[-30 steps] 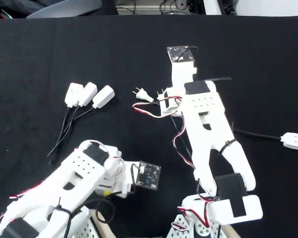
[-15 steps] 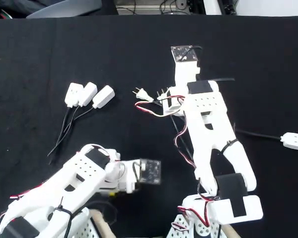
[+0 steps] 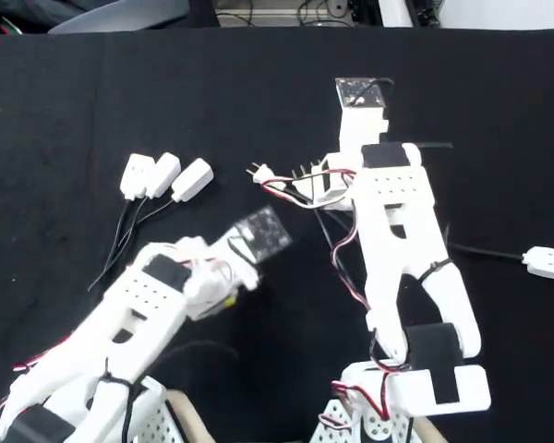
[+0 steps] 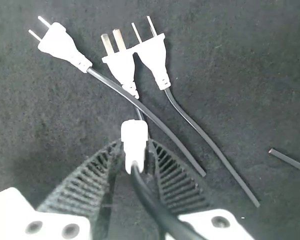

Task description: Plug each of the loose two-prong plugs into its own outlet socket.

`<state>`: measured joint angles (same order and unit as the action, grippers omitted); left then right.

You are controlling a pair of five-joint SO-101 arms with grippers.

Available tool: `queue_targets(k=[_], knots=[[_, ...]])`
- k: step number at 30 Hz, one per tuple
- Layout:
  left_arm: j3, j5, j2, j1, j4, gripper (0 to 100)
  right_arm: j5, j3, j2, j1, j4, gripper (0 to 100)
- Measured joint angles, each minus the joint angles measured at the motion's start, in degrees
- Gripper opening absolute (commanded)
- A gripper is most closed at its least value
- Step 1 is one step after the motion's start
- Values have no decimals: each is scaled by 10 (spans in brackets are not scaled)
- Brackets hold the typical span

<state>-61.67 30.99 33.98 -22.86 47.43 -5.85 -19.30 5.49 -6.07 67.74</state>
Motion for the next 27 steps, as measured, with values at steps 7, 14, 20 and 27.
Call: queue_targets(k=[7, 14, 20, 27], knots=[[48, -33, -109, 6, -35, 96, 0, 0, 0, 0, 0, 11], [118, -33, -199, 16, -8, 279, 0, 0, 0, 0, 0, 11], [131, -33, -200, 51, -1, 304, 0, 0, 0, 0, 0, 11], [156, -33, -197, 51, 69, 304, 0, 0, 0, -4, 0, 11]])
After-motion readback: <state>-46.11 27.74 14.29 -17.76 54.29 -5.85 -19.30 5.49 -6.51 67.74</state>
